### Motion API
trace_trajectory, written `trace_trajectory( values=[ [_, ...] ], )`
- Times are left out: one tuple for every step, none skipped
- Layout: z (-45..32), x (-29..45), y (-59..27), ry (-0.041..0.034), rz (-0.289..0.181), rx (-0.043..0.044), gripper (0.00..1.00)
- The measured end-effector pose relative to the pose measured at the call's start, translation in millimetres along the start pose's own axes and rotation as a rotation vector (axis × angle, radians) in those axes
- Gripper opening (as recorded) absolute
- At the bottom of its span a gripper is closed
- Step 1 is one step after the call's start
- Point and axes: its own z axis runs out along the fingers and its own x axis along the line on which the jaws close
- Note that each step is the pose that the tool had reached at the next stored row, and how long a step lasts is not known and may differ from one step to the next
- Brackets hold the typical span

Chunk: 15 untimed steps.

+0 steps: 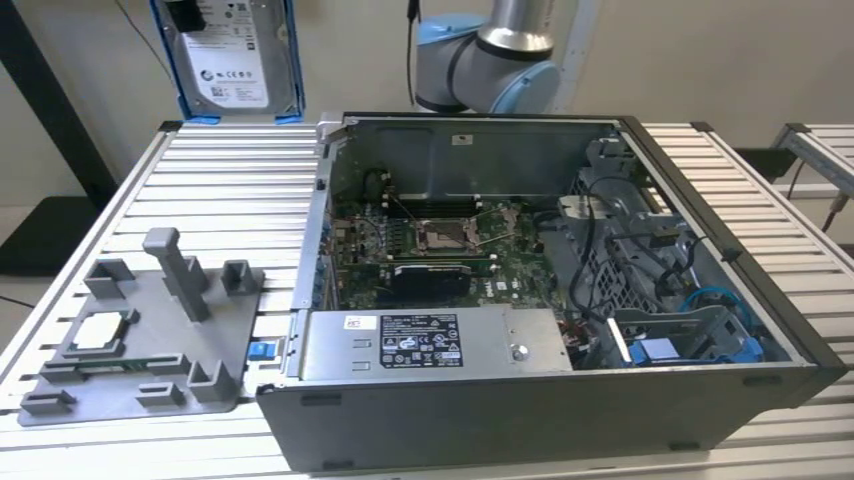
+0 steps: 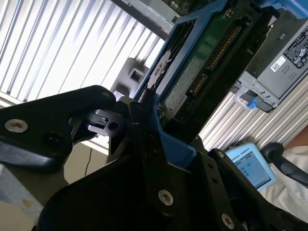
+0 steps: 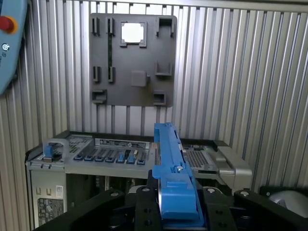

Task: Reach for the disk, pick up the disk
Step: 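Pick up the disk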

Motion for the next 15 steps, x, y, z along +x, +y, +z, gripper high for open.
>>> trace_trajectory(
  values=[
    [0.3, 0.1, -2.8, 0.0000, 0.000, -0.0001, 0.00],
    [0.7, 0.2, -5.5, 0.0000, 0.000, -0.0001, 0.00],
    [1.1, 0.3, -8.1, 0.0000, 0.000, -0.0001, 0.00],
    [1.4, 0.4, -11.0, 0.0000, 0.000, -0.0002, 0.00],
    [1.8, 0.5, -13.8, 0.0000, 0.000, -0.0002, 0.00],
    [2.1, 0.6, -16.2, 0.0000, 0.000, -0.0003, 0.00],
    [2.5, 0.7, -19.0, 0.0000, 0.000, -0.0004, 0.00],
    [2.8, 0.8, -21.5, 0.0000, 0.000, -0.0004, 0.00],
    [3.1, 0.9, -24.2, 0.0001, 0.000, -0.0005, 0.00],
    [3.5, 1.0, -26.8, 0.0000, 0.000, -0.0005, 0.00],
    [3.8, 1.1, -29.3, -0.0001, 0.000, -0.0005, 0.00],
    [4.1, 1.2, -31.9, 0.0000, 0.000, -0.0005, 0.00],
    [4.5, 1.3, -34.6, 0.0000, 0.000, -0.0006, 0.00],
    [4.8, 1.4, -37.3, 0.0000, 0.000, -0.0006, 0.00],
    [5.2, 1.5, -40.1, -0.0001, 0.000, -0.0006, 0.00]
  ],
)
